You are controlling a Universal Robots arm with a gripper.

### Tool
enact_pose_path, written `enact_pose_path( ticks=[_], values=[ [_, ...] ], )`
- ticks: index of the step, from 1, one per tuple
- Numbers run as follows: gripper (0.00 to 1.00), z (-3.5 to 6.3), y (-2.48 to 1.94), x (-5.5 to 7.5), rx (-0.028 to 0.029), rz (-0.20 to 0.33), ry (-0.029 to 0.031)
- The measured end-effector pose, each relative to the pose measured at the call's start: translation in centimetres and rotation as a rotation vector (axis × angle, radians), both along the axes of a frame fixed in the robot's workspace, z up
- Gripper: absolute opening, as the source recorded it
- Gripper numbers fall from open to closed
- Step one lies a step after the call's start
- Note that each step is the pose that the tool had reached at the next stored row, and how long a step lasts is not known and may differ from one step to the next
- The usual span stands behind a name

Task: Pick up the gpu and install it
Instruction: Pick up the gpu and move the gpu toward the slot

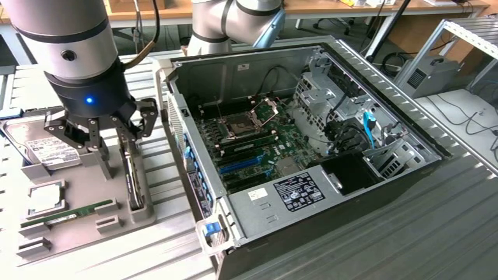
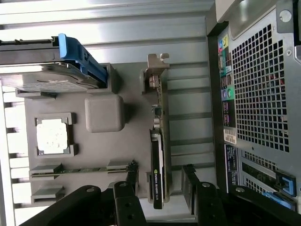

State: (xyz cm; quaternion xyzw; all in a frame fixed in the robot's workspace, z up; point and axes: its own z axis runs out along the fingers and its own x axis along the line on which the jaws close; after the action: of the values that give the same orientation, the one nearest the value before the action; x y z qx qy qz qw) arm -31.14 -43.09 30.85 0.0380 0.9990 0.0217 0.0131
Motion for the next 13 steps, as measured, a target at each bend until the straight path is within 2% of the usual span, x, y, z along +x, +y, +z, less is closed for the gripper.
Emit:
enact_pose_path(
  ticks=[9, 13],
  values=[
    [0.5, -1.64, 0.0, 0.0, 0.0001, 0.0, 0.0],
    [0.5, -2.77, 0.0, 0.0, 0.0001, 0.0, 0.0001]
  ],
)
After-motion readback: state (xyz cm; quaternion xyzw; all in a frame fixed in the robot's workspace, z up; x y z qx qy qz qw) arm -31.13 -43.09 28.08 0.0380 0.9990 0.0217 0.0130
